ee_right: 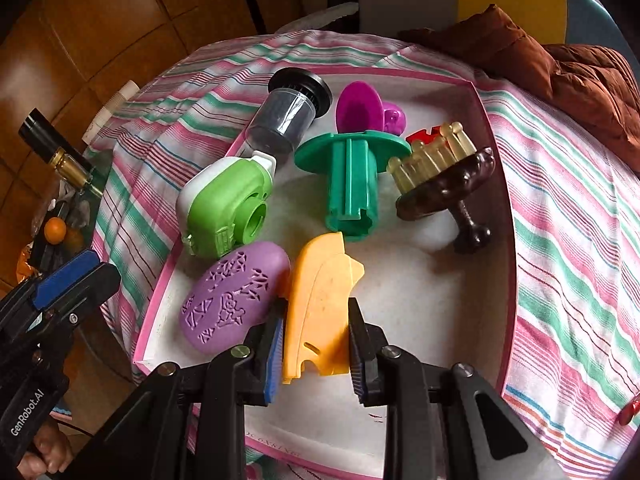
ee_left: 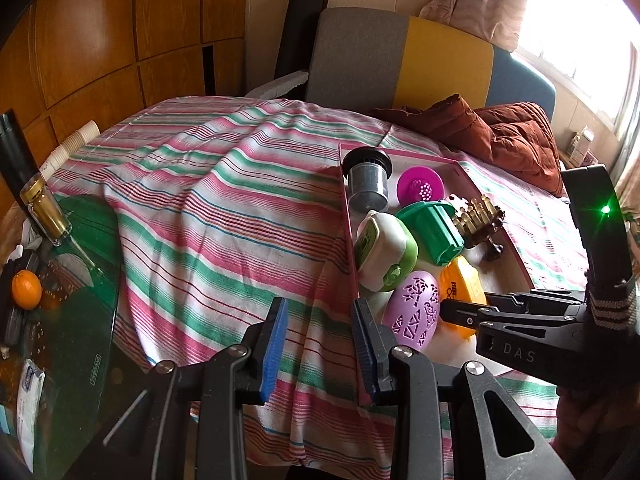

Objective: Organize rigid objects
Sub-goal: 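Carry the yellow piece into the tray with the right tool and release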

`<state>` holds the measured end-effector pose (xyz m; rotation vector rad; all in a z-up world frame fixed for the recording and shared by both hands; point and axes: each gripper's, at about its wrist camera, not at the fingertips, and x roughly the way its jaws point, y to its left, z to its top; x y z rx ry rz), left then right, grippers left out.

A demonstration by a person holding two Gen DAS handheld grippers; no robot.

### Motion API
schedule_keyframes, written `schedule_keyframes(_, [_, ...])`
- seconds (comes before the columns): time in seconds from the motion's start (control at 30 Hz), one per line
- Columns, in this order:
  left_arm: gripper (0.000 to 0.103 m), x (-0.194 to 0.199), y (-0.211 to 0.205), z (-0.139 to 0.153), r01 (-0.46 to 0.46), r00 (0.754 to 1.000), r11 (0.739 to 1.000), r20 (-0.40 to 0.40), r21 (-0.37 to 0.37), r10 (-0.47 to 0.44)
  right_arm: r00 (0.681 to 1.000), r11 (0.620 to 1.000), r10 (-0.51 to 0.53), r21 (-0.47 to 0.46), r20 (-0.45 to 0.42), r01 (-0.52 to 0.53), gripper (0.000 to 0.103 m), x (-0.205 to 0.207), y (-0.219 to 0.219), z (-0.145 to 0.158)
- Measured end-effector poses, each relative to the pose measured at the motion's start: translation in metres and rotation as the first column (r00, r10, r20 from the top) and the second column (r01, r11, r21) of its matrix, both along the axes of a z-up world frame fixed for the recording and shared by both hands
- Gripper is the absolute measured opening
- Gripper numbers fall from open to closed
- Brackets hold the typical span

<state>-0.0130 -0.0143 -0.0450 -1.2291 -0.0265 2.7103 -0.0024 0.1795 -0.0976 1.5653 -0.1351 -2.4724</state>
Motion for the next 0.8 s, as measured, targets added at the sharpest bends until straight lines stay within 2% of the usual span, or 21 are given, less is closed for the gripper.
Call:
schedule_keyframes(0.17, [0.033, 0.000, 0.001, 0.001, 0.006, 1.000, 1.000, -0.002, -0.001, -0.006, 0.999, 0.996, -0.041, -0.080, 0.035, 0.044, 0.030, -0.001, 0.010, -0.001])
schedule_keyframes(0.43, [0.033, 0.003, 0.002, 0.001, 0.005, 1.000, 1.000, 0.001, -0.002, -0.005, 0.996, 0.988, -0.065, -0.135, 0.060, 0.073, 0.031, 0.006, 0.013, -0.001])
schedule_keyframes(0.63, [0.033, 0.003, 0.004, 0.003, 0.014, 1.000, 1.000, -0.003, -0.009, -0.014, 0.995, 0.986, -0.086, -0.135, 0.049, 0.092, 0.031, 0.010, 0.014, 0.002])
schedule_keyframes(0.8, [0.036, 0.004, 0.006, 0.004, 0.021, 1.000, 1.000, -0.004, -0.014, -0.021, 0.996, 0.991, -0.093, -0.101, 0.000, 0.093, 0.032, 0.016, 0.016, 0.010])
